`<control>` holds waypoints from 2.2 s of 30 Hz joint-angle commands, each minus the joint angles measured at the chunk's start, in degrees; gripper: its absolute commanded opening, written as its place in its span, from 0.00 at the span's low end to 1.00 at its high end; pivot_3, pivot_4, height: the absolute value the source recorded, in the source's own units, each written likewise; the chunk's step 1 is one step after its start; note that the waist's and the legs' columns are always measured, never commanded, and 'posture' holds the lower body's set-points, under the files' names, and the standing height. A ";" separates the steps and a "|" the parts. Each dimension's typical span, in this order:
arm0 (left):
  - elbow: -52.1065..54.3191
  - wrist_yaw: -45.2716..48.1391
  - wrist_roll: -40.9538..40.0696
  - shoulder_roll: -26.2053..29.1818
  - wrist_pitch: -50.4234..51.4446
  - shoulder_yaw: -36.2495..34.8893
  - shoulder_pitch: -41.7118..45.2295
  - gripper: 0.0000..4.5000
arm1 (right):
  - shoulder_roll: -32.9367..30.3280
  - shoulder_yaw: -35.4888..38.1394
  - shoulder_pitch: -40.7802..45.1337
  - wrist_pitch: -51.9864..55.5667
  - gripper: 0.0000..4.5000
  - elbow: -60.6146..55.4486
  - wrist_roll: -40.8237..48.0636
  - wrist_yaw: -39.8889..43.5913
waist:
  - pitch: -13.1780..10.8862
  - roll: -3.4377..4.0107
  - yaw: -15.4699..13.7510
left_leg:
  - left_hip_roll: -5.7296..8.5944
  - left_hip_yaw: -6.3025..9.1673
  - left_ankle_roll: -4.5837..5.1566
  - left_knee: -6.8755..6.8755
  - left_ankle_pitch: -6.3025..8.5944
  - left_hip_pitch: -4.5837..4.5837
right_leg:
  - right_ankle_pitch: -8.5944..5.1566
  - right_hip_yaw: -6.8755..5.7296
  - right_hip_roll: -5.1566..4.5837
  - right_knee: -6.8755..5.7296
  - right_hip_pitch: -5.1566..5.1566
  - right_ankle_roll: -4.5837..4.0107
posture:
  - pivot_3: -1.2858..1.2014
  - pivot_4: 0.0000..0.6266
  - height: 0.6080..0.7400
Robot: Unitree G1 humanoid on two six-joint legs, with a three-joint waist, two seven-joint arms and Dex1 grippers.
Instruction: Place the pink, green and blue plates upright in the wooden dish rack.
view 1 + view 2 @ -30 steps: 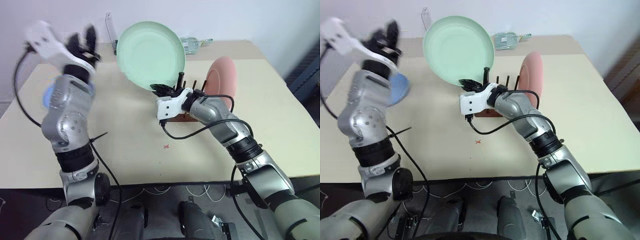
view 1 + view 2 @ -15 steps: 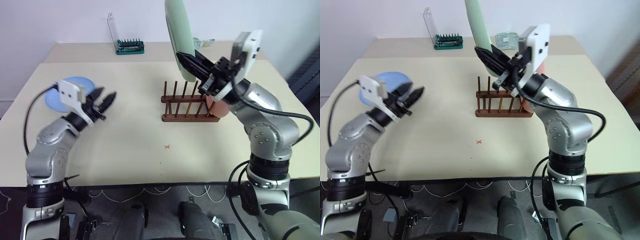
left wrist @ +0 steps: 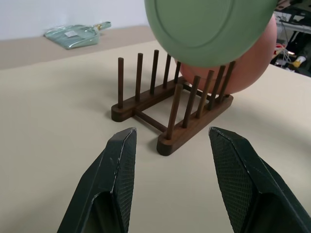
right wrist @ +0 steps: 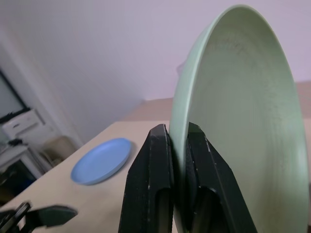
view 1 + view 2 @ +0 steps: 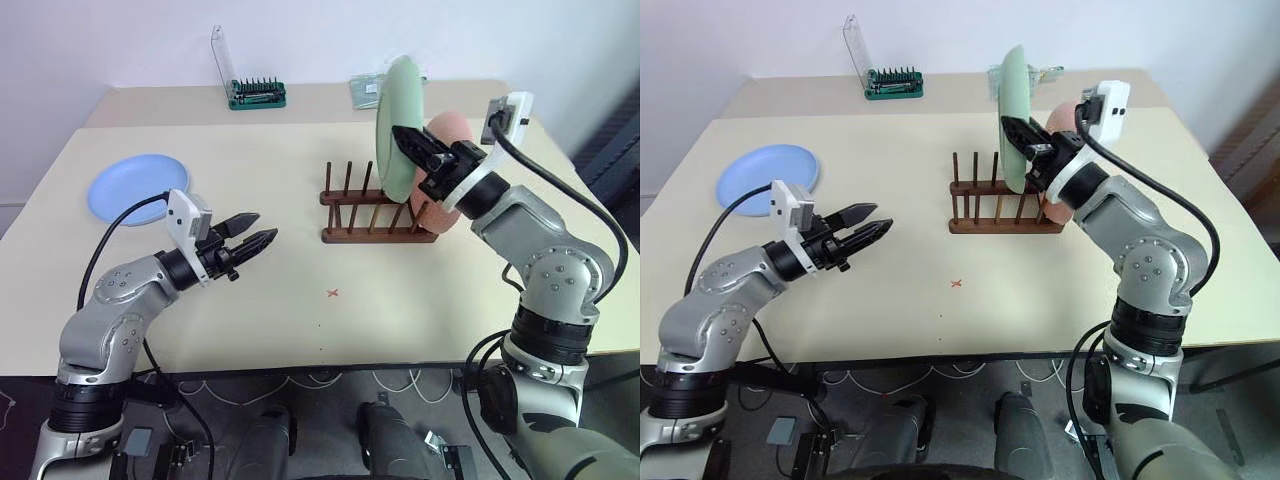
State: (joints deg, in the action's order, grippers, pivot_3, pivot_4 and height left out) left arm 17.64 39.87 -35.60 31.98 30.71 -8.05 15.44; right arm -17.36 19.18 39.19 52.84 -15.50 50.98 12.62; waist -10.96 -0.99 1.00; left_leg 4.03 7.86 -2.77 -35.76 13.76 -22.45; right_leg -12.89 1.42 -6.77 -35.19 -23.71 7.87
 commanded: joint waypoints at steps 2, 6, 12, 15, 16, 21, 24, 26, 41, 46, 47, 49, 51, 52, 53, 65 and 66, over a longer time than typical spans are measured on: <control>2.74 0.03 -0.68 -0.13 -0.28 -0.49 -0.32 0.53 | -0.46 1.15 2.05 1.55 0.00 1.11 2.73 -2.44 | 0.00 0.00 0.02 | 0.00 0.00 0.00 0.00 0.00 0.00 | 0.00 0.00 0.00 0.00 0.00 0.00 | 0.52 0.24 1.00; 3.01 -0.02 -0.36 -0.43 -0.45 -0.27 -0.73 0.53 | 0.14 1.32 3.20 4.36 0.00 4.22 4.09 -6.36 | 0.00 0.00 0.03 | 0.00 0.00 0.00 0.00 0.00 0.00 | 0.00 0.00 0.00 0.00 0.00 0.00 | 0.52 0.24 1.00; 3.65 -0.47 0.02 -0.71 -0.64 0.08 -1.29 0.55 | 0.52 1.16 3.76 5.19 0.37 4.39 5.42 -8.77 | 0.00 0.00 0.01 | 0.00 0.00 0.00 0.02 0.00 -0.01 | 0.00 0.00 0.00 0.01 -0.01 0.00 | 0.52 0.24 1.00; 3.92 -0.55 0.06 -0.72 -0.62 0.31 -1.33 0.55 | -0.08 0.47 3.93 4.81 0.70 3.60 4.90 -8.97 | 0.00 0.01 0.02 | 0.00 0.00 0.00 0.02 0.00 -0.01 | 0.00 0.00 0.00 0.01 -0.01 0.00 | 0.52 0.24 1.00; 3.98 -0.56 0.03 -0.73 -0.61 0.36 -1.29 0.55 | -0.41 0.13 4.01 4.66 0.81 3.24 4.57 -8.89 | 0.00 0.01 0.02 | 0.00 0.00 0.00 0.02 0.00 -0.01 | 0.00 0.00 0.00 0.01 -0.01 0.00 | 0.52 0.24 1.00; 3.74 -0.62 0.13 -0.87 -0.63 0.62 -0.87 0.55 | -2.35 -0.96 4.78 3.98 0.81 2.16 3.06 -8.27 | 0.00 0.01 0.02 | 0.00 0.00 0.00 0.02 0.00 0.00 | 0.00 0.00 0.00 0.01 -0.01 0.00 | 0.52 0.24 1.00; 3.55 -0.58 0.26 -0.93 -0.71 0.78 -0.69 0.55 | -5.50 -3.13 5.42 3.08 0.81 0.94 -0.02 -6.70 | -0.02 0.04 0.00 | 0.00 -0.01 0.01 0.02 0.00 -0.01 | 0.00 0.00 0.00 0.02 -0.01 0.00 | 0.52 0.24 1.00; 3.41 -0.59 0.39 -0.98 -0.78 0.90 -0.56 0.55 | -7.66 -4.52 5.94 2.45 0.81 0.40 -1.91 -5.42 | -0.03 0.04 -0.01 | 0.00 -0.01 0.01 0.02 0.00 -0.01 | -0.01 -0.01 0.00 0.02 -0.01 0.01 | 0.52 0.24 1.00; -16.62 -22.88 8.48 -4.10 -5.70 -12.09 11.62 0.83 | -22.97 -31.32 10.44 -30.27 0.82 -2.77 -37.92 16.85 | -0.05 0.07 0.57 | -0.08 -0.05 0.00 0.03 0.00 -0.01 | -0.02 -0.03 0.07 0.06 -0.04 0.06 | 0.52 0.24 1.00; -33.47 -42.09 10.46 -3.21 0.44 -21.92 22.23 1.00 | -14.67 -36.51 12.00 -38.26 0.82 3.42 -45.19 16.61 | -0.03 0.01 1.08 | -0.01 -0.02 -0.05 0.02 -0.03 0.00 | -0.01 -0.02 0.02 0.03 -0.03 0.08 | 0.52 0.24 1.00; -35.97 -43.81 10.77 -2.74 0.80 -22.96 23.51 1.00 | -13.46 -36.92 11.86 -38.77 0.82 3.82 -45.75 17.17 | -0.03 0.01 1.08 | 0.00 0.01 -0.05 0.00 -0.03 -0.01 | 0.00 -0.03 0.02 0.03 -0.04 0.08 | 0.52 0.24 1.00; -39.41 -46.32 10.36 -2.72 -0.04 -25.14 25.50 1.00 | -12.07 -37.38 11.49 -40.27 0.82 4.93 -47.38 18.01 | -0.02 -0.02 1.05 | 0.02 0.04 -0.06 0.01 -0.04 -0.04 | 0.00 -0.03 0.02 0.02 -0.06 0.08 | 0.52 0.24 1.00; -44.21 -48.29 11.26 -1.79 -0.69 -25.76 27.45 1.00 | -10.97 -37.46 10.82 -41.21 0.82 5.65 -48.21 18.71 | -0.01 -0.10 0.64 | 0.03 0.06 -0.18 0.01 -0.10 -0.08 | 0.00 -0.03 0.00 0.01 -0.11 0.08 | 0.52 0.24 1.00; -46.63 -47.83 12.25 -1.05 -0.90 -24.79 28.30 1.00 | -10.62 -37.41 10.49 -41.52 0.82 5.88 -48.56 19.10 | -0.01 -0.12 0.36 | 0.03 0.06 -0.19 0.01 -0.11 -0.12 | 0.00 -0.04 0.01 0.01 -0.17 0.08 | 0.52 0.24 1.00; -50.12 -48.31 12.01 -0.70 -0.23 -25.23 29.70 1.00 | -10.38 -37.18 10.11 -41.59 0.82 5.86 -48.76 19.48 | -0.01 -0.13 0.09 | 0.03 0.06 -0.18 0.00 -0.11 -0.14 | 0.01 -0.03 0.01 -0.01 -0.19 0.07 | 0.52 0.24 1.00; -73.44 -50.68 9.57 2.31 -5.86 -29.25 38.82 0.70 | -9.90 -35.03 6.68 -39.62 0.82 3.07 -51.59 20.50 | 0.01 -0.16 0.19 | 0.04 0.05 -0.18 0.04 -0.10 -0.13 | 0.01 -0.04 0.01 -0.16 -0.30 0.07 | 0.52 0.24 1.00; -73.59 -50.67 9.54 2.25 -6.55 -29.29 38.86 0.60 | -9.81 -34.90 6.49 -39.42 0.82 2.91 -51.79 20.53 | 0.01 -0.16 0.20 | 0.03 0.05 -0.18 0.04 -0.11 -0.13 | 0.01 -0.04 0.01 -0.18 -0.32 0.07 | 0.52 0.24 1.00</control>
State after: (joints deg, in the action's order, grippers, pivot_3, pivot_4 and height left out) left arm -56.31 -10.77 -25.55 33.17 26.09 -36.50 52.96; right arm -27.58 -17.41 45.27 13.62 -9.66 -0.42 33.16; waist -10.95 -1.15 1.19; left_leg 4.06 7.91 -2.95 -35.72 13.66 -22.58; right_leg -12.88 1.38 -6.76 -35.37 -24.03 7.94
